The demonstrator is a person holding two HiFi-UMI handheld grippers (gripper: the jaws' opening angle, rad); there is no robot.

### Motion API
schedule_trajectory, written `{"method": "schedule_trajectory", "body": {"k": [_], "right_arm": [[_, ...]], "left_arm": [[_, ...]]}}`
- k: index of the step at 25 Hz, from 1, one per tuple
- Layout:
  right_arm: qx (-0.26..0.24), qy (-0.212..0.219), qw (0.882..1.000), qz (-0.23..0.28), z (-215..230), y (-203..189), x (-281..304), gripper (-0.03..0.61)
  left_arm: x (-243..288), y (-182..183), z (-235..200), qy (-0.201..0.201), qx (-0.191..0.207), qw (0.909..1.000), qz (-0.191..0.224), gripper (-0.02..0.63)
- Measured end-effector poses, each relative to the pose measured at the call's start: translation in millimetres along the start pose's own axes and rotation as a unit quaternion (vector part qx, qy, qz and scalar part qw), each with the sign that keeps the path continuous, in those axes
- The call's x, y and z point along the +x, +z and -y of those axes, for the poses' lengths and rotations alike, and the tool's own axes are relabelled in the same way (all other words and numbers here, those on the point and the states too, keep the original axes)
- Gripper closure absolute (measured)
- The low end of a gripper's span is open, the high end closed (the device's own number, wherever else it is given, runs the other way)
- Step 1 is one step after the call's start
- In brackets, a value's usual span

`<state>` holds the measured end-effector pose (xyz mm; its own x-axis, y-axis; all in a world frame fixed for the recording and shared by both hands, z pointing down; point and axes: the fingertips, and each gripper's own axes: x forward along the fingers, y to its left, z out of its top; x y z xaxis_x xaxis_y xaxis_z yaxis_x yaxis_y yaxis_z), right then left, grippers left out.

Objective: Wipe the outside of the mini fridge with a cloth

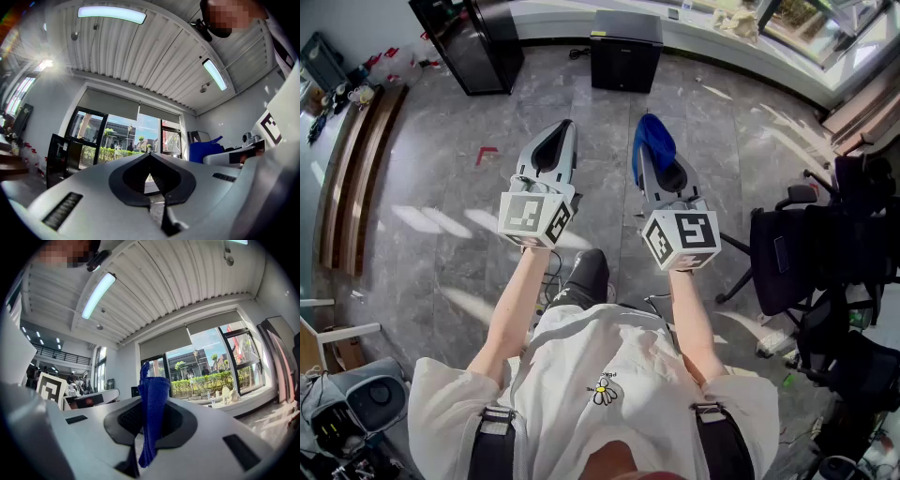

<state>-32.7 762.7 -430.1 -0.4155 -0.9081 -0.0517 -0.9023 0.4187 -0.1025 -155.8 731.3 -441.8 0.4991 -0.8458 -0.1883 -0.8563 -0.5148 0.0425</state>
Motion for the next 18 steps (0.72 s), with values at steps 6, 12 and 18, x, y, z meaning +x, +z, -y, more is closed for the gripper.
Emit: {"method": "schedule_trajectory", "body": {"k": [6, 12, 18], "right_arm": [[-0.011, 0.0, 1.0, -0.01, 31, -14, 55, 0.515], [0.017, -0.027, 0.999, -0.024, 84, -20, 149, 0.515], [0.008, -0.055, 0.998, -0.016, 129, -6, 241, 0.516]], "left_arm": [[64, -15, -43, 0.016, 0.007, 0.9998, 0.003, 0.609], [147, -33, -103, 0.015, 0.002, 0.9999, -0.003, 0.609], [237, -36, -151, -0.007, -0.01, 0.9999, 0.003, 0.609]]}}
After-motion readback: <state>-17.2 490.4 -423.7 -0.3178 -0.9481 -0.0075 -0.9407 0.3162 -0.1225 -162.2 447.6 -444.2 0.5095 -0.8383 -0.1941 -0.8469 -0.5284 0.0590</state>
